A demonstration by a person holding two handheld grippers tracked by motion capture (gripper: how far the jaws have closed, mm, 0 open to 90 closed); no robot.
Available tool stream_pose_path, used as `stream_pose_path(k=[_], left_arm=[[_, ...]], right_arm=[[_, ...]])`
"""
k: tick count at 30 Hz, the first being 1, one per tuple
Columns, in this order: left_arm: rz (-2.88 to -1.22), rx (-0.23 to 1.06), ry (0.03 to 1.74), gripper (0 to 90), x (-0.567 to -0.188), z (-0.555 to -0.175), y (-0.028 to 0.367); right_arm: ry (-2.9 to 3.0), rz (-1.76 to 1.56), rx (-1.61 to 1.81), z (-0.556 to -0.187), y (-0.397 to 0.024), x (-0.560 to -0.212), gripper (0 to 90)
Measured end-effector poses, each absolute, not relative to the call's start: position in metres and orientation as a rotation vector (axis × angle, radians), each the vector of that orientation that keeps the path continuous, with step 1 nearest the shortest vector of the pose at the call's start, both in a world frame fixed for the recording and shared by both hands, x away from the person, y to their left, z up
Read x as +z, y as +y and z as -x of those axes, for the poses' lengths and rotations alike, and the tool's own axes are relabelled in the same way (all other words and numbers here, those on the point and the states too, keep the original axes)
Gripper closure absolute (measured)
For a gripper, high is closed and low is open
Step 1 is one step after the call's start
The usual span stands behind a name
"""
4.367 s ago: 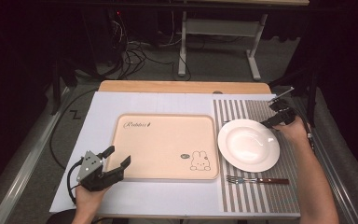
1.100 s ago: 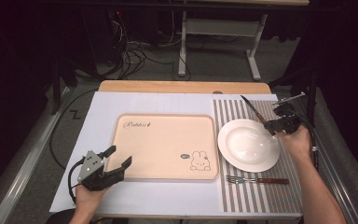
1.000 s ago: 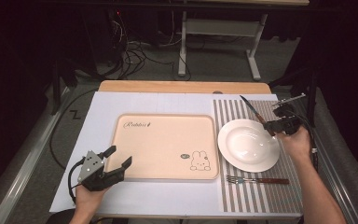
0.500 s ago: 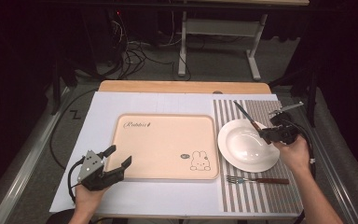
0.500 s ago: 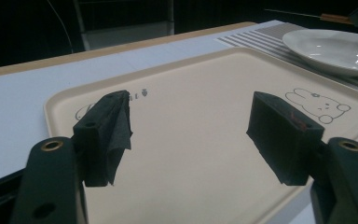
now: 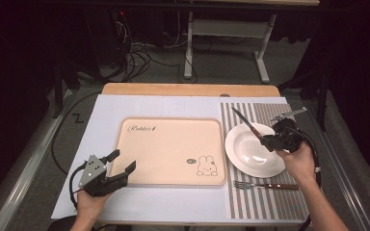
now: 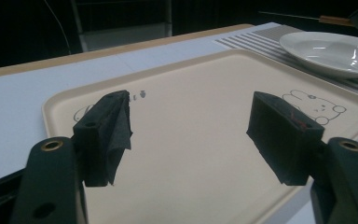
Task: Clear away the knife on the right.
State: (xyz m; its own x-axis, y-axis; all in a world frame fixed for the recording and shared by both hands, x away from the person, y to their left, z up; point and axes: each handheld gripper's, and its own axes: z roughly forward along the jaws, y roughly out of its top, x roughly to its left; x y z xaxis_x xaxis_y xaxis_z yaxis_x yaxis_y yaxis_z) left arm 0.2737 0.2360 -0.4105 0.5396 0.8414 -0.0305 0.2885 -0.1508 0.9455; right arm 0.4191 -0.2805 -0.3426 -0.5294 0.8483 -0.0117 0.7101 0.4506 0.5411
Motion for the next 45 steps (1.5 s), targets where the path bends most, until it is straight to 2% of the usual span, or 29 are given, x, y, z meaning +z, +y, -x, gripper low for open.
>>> stream_pose_path(k=[24, 45], left_arm=[[-1.7, 0.641, 0.953, 30.4, -0.41, -0.273, 0.236], [-1.692, 0.636, 0.964, 30.4, -0.411, -0.275, 0.237]], right_arm=[[2.545, -1.236, 0.741, -0.402, -0.223, -0.349, 77.5], [2.664, -1.171, 0.716, -0.396, -0.171, -0.375, 77.5]])
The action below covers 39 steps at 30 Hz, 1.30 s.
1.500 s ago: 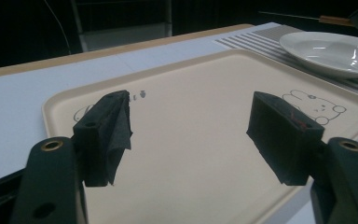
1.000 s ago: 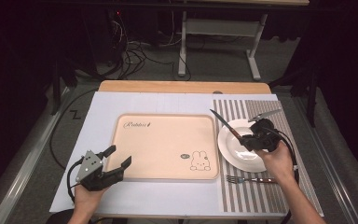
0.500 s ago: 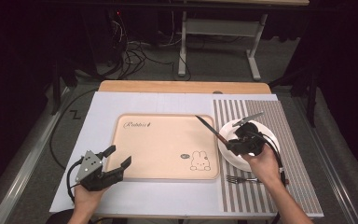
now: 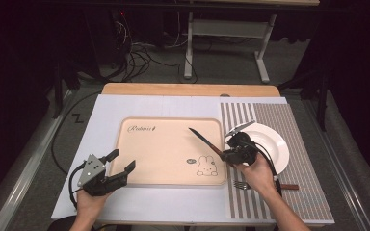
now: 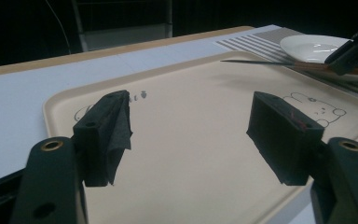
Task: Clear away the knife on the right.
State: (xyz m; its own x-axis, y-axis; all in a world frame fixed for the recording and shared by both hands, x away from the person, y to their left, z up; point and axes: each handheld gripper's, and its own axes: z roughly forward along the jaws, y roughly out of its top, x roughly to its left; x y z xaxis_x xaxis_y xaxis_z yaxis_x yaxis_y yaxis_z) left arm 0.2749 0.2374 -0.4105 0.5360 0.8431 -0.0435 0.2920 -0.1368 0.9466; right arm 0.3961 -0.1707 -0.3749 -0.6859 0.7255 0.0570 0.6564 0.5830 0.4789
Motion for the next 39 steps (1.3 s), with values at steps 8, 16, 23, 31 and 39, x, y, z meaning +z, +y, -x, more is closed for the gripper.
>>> stream_pose_path(k=[8, 16, 23, 31, 39], left_arm=[[-1.701, 0.64, 0.958, 30.4, -0.41, -0.274, 0.237], [-1.701, 0.64, 0.958, 30.4, -0.411, -0.274, 0.236], [-1.7, 0.641, 0.957, 30.4, -0.41, -0.273, 0.237], [-1.699, 0.641, 0.956, 30.4, -0.41, -0.273, 0.236], [-1.699, 0.643, 0.955, 30.4, -0.41, -0.273, 0.236]], right_arm=[[2.685, -1.151, 0.704, -0.394, -0.156, -0.382, 77.4], [2.698, -1.168, 0.692, -0.393, -0.149, -0.389, 77.4], [2.697, -1.172, 0.682, -0.393, -0.144, -0.394, 77.4], [2.706, -1.163, 0.676, -0.391, -0.14, -0.398, 77.3], [2.717, -1.153, 0.629, -0.388, -0.138, -0.405, 77.1]])
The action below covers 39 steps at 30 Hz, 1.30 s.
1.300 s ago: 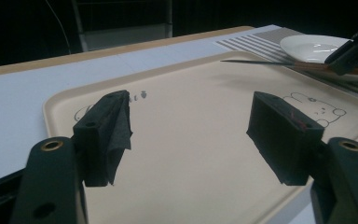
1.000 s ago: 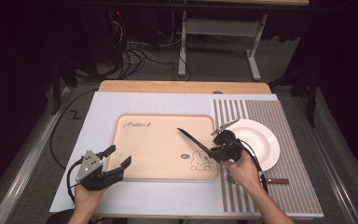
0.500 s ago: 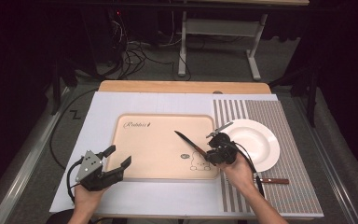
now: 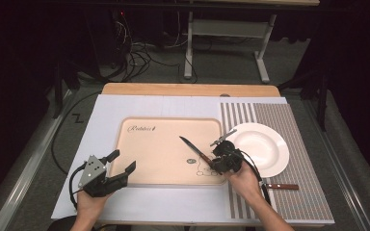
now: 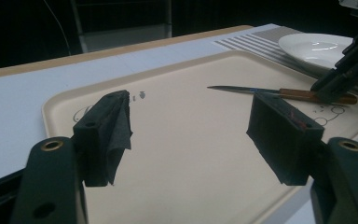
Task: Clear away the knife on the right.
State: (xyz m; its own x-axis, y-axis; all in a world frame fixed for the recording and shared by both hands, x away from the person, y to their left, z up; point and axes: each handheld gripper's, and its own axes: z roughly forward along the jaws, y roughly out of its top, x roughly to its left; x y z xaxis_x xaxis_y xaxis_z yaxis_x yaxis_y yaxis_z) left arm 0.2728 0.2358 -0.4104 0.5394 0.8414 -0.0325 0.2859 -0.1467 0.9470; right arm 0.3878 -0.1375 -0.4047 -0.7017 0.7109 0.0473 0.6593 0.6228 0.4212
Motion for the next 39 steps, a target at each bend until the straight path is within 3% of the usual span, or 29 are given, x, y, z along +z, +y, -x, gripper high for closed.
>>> stream_pose_path(k=[6, 7, 11, 14, 16, 17, 23, 39], left_arm=[[-1.7, 0.642, 0.957, 30.4, -0.411, -0.273, 0.236], [-1.7, 0.643, 0.955, 30.4, -0.411, -0.273, 0.236], [-1.695, 0.644, 0.957, 30.4, -0.41, -0.273, 0.236], [-1.697, 0.645, 0.957, 30.4, -0.41, -0.273, 0.236], [-1.698, 0.646, 0.957, 30.5, -0.411, -0.273, 0.236], [-1.698, 0.646, 0.958, 30.4, -0.411, -0.274, 0.236], [-1.696, 0.647, 0.958, 30.4, -0.41, -0.273, 0.236], [-1.699, 0.649, 0.954, 30.4, -0.41, -0.273, 0.235]], right_arm=[[2.72, -1.134, 0.61, -0.386, -0.138, -0.407, 76.1], [2.721, -1.144, 0.61, -0.386, -0.138, -0.407, 70.4], [2.699, -1.145, 0.631, -0.385, -0.14, -0.405, 61.5], [2.674, -1.15, 0.674, -0.383, -0.142, -0.4, 60.6], [2.659, -1.124, 0.705, -0.384, -0.142, -0.397, 65.1], [2.667, -1.096, 0.71, -0.385, -0.139, -0.394, 73.7], [2.692, -1.037, 0.719, -0.388, -0.123, -0.393, 88.1], [2.73, -1.017, 0.657, -0.403, -0.102, -0.409, 90.0]])
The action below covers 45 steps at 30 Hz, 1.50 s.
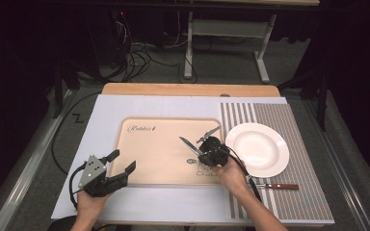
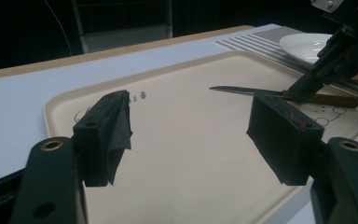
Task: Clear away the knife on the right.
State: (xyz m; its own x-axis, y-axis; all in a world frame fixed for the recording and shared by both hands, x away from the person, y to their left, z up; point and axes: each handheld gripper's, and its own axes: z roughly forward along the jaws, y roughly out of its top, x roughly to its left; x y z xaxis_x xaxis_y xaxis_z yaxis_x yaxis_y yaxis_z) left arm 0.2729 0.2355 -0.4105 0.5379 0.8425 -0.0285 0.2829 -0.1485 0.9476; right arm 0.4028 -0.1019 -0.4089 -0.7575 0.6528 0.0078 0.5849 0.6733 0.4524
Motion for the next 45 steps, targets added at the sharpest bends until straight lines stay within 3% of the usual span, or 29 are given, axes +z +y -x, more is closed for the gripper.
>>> stream_pose_path(k=[45], left_arm=[[-1.698, 0.654, 0.959, 30.4, -0.411, -0.273, 0.236]], right_arm=[[2.647, -1.114, 0.617, -0.424, -0.126, -0.411, 90.0]])
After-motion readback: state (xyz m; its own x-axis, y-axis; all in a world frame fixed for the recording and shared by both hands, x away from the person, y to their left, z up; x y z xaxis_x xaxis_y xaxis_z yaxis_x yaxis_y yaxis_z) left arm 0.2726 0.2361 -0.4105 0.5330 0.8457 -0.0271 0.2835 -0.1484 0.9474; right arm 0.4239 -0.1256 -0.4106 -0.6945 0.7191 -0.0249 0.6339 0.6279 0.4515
